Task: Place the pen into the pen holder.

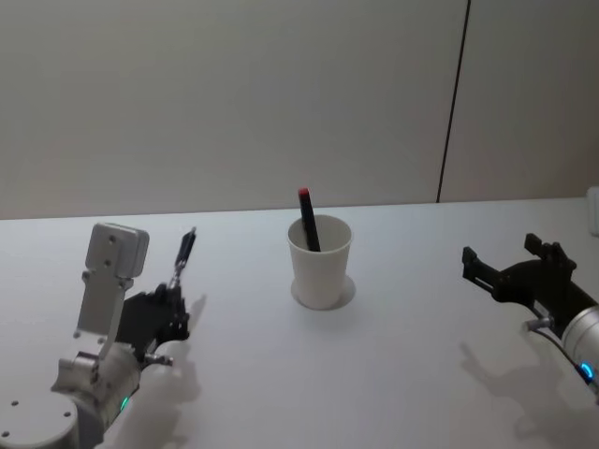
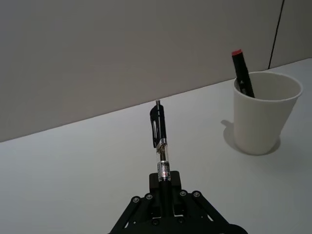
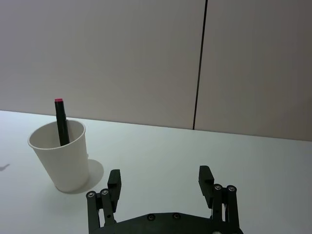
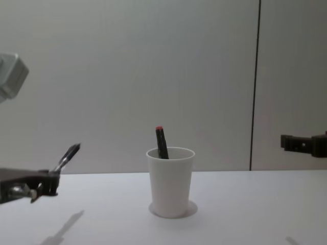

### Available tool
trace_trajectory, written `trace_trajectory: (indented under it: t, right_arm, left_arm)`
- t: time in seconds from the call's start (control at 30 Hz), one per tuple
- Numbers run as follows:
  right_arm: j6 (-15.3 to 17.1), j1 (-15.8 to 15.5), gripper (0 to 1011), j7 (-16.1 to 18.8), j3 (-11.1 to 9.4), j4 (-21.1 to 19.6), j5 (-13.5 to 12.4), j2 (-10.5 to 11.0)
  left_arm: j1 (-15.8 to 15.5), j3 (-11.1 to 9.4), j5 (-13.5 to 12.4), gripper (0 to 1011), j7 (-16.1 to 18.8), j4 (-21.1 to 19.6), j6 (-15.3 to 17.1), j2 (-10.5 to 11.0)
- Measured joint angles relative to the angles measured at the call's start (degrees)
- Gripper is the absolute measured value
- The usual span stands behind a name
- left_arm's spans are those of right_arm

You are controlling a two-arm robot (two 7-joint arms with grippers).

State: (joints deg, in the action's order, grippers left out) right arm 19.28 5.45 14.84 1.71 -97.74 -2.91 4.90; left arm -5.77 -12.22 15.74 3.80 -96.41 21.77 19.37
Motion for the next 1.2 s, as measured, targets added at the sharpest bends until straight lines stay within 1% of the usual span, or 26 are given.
trace_trajectory:
  t: [0.03, 0.13, 0.17, 0.23, 0.27, 0.33, 0.37, 0.57, 0.67, 0.7, 0.87, 1.0, 1.1, 1.13, 1.2]
  right_arm:
    - [0.0, 0.0, 1002, 0.0, 0.0, 0.0, 0.0, 0.0]
    - [0.0, 0.0, 1002, 0.0, 0.0, 0.0, 0.0, 0.0]
    - [0.0, 0.0, 1002, 0.0, 0.0, 0.0, 0.0, 0.0]
    - [0.0, 0.0, 1002, 0.0, 0.0, 0.0, 0.0, 0.0]
    - [0.0, 0.0, 1002, 0.0, 0.0, 0.0, 0.0, 0.0]
    - [0.0, 0.0, 1002, 0.0, 0.0, 0.0, 0.0, 0.0]
    - [0.0, 0.0, 1002, 0.0, 0.0, 0.0, 0.0, 0.0]
    - [0.0, 0.0, 1002, 0.0, 0.0, 0.0, 0.0, 0.0]
    - [0.0, 0.0, 1002, 0.0, 0.0, 0.0, 0.0, 0.0]
    - [0.0, 0.0, 1002, 0.0, 0.0, 0.0, 0.0, 0.0]
    - [0.0, 0.0, 1002, 0.0, 0.0, 0.0, 0.0, 0.0]
    - [0.0, 0.0, 1002, 0.0, 0.0, 0.0, 0.0, 0.0]
    - [0.0, 0.0, 1002, 0.0, 0.0, 0.0, 0.0, 0.0]
    - [0.0, 0.0, 1002, 0.0, 0.0, 0.0, 0.0, 0.0]
    - [0.0, 0.0, 1002, 0.0, 0.0, 0.0, 0.0, 0.0]
  left_arm:
    - [-0.1, 0.0, -0.2, 139, -0.6, 0.1, -0.5, 0.1]
    - [-0.6, 0.2, -1.1, 139, -3.9, 0.4, -2.9, 0.5]
    - [-0.6, 0.2, -1.1, 139, -3.9, 0.4, -2.9, 0.5]
    - [-1.1, 0.3, -1.5, 139, -5.8, 0.6, -4.3, 0.8]
    - [-1.4, 0.4, -1.7, 139, -7.3, 0.8, -5.4, 1.0]
    - [-1.7, 0.4, -1.9, 139, -8.6, 1.0, -6.3, 1.1]
    - [-2.0, 0.5, -2.0, 139, -9.9, 1.3, -7.2, 1.2]
    - [-3.2, 0.6, -2.2, 139, -14.9, 2.2, -10.4, 1.5]
    - [-4.1, 0.6, -2.2, 139, -18.4, 2.9, -12.4, 1.6]
    - [-4.1, 0.6, -2.2, 139, -18.4, 2.9, -12.4, 1.6]
    - [-5.6, 0.5, -1.5, 139, -23.9, 4.2, -15.2, 1.6]
    - [-6.4, 0.4, -1.0, 139, -26.7, 4.9, -16.5, 1.4]
    - [-7.5, 0.2, -0.4, 139, -30.0, 5.8, -17.8, 1.2]
    - [-7.5, 0.2, -0.4, 139, -30.0, 5.8, -17.8, 1.2]
    - [-8.4, 0.0, -0.1, 139, -32.8, 6.6, -18.8, 0.9]
